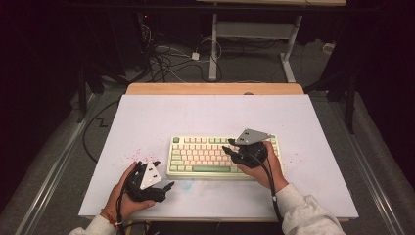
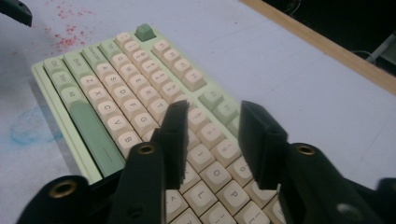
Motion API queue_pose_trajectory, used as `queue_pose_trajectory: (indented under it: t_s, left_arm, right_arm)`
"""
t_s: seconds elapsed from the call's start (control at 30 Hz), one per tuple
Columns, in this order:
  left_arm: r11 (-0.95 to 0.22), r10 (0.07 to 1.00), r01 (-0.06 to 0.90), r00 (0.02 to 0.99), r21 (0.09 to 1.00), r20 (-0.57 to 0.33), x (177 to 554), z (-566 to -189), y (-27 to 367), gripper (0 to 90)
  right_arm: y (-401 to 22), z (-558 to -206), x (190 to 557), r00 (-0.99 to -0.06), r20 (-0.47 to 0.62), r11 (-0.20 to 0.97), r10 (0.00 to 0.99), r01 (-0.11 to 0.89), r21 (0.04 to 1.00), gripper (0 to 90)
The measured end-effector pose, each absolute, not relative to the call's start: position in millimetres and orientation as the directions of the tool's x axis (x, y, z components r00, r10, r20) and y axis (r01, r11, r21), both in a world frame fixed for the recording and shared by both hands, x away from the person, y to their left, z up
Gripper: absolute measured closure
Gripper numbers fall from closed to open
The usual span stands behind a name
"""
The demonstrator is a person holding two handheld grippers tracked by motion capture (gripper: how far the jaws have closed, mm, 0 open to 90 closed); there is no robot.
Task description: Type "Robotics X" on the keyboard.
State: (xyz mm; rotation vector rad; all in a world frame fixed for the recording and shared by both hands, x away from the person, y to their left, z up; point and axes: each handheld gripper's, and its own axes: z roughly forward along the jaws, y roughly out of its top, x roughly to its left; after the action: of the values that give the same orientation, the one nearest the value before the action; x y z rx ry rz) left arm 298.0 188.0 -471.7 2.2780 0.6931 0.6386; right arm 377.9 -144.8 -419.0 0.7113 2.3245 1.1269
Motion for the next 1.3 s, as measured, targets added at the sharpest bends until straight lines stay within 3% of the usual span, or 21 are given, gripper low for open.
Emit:
queue_pose_trajectory:
  t_s: [0.27, 0.47, 1.3]
  left_arm:
    - [-0.645, 0.619, 0.296, 0.743, 0.705, 0.254, 297.7, -471.5, 187.0, 18.0]
    - [-0.643, 0.622, 0.297, 0.741, 0.706, 0.254, 297.6, -471.2, 187.1, 18.0]
    - [-0.613, 0.632, 0.285, 0.737, 0.737, 0.241, 294.8, -465.0, 188.3, 23.6]
  right_arm:
    - [-152.8, -412.6, 369.5, -0.740, -0.200, 0.506, 0.642, 0.213, 0.836, 36.7]
    - [-157.6, -410.8, 361.5, -0.725, -0.241, 0.511, 0.645, 0.175, 0.842, 29.4]
    - [-189.9, -413.7, 326.4, -0.680, -0.317, 0.537, 0.661, 0.134, 0.833, 26.9]
